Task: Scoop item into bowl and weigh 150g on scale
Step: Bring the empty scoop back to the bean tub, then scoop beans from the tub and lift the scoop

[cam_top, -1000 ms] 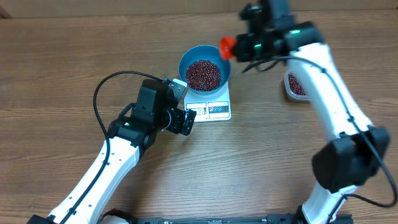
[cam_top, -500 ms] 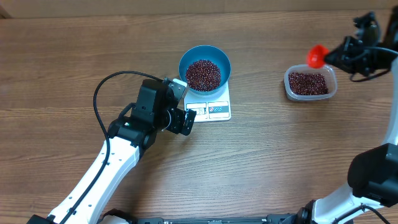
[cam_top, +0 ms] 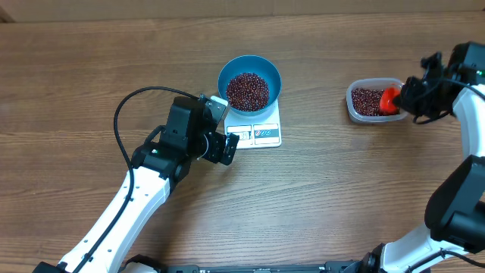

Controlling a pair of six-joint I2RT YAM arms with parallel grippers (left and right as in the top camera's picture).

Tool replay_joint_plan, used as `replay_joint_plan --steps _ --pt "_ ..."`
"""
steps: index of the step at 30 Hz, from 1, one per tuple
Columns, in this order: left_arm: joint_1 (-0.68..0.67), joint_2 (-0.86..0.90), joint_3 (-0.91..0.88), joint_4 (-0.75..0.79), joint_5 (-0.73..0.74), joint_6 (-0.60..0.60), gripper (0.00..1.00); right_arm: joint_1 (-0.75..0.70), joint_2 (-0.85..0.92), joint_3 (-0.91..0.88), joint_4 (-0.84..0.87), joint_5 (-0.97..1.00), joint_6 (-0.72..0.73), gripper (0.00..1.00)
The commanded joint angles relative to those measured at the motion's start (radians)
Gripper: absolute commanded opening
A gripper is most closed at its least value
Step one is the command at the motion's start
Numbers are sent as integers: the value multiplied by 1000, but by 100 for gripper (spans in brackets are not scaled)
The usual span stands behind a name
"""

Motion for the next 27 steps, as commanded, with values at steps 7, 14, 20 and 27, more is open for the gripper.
replay_joint_plan --steps 7,14,20,27 --pt "5 -23 -9 3 -3 -9 100 53 -21 -125 187 24 -13 4" --pt "5 -23 -9 3 -2 -10 99 112 22 -125 170 31 -14 4" --pt "5 -23 -9 3 -3 -10 100 99 29 -125 129 -122 -14 4" --pt "5 -23 -9 3 -3 -9 100 37 36 -125 126 -259 12 4"
